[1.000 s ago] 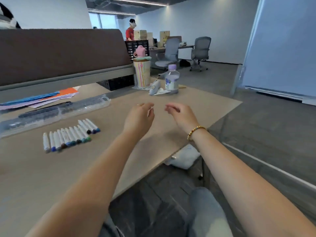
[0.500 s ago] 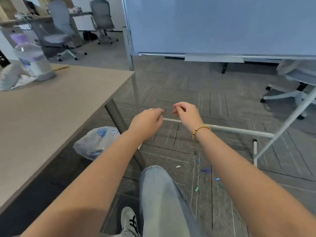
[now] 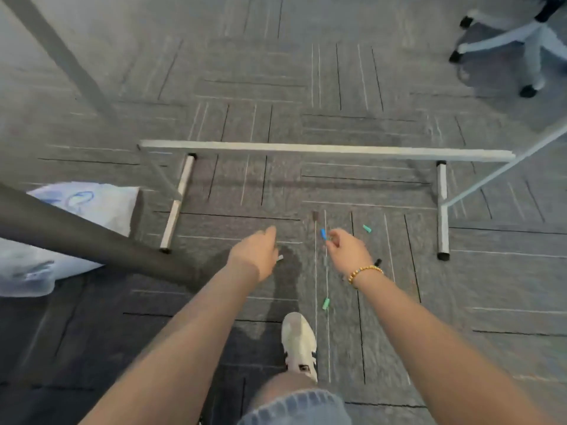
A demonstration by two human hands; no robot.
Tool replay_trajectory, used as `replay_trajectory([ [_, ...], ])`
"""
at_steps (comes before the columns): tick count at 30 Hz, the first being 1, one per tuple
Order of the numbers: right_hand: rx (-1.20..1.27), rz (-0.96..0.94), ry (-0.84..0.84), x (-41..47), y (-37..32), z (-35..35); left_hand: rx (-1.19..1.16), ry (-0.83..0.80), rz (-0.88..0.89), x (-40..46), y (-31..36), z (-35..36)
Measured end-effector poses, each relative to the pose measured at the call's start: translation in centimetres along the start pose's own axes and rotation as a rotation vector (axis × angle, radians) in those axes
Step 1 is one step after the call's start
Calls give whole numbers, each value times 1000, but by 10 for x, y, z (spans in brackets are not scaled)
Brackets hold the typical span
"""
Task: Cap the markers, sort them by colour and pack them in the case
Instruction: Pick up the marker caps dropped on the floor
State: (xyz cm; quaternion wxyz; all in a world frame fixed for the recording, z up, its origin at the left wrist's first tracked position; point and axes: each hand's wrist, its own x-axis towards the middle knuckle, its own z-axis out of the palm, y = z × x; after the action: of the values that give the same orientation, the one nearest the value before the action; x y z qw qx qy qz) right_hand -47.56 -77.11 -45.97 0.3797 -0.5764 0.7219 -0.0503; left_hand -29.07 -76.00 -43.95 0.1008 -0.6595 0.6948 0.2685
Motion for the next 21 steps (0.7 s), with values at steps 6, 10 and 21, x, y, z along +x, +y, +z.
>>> replay_trajectory([
  [6,-94,267,-136,61,88,96,-3,-103,-16,88,-14,108],
  [10,-151,461,-160,74,138,155,22,-168,-65,131,-24,164],
  [21,-183,420,12,67,166,228,209,-184,-43,185,-33,222],
])
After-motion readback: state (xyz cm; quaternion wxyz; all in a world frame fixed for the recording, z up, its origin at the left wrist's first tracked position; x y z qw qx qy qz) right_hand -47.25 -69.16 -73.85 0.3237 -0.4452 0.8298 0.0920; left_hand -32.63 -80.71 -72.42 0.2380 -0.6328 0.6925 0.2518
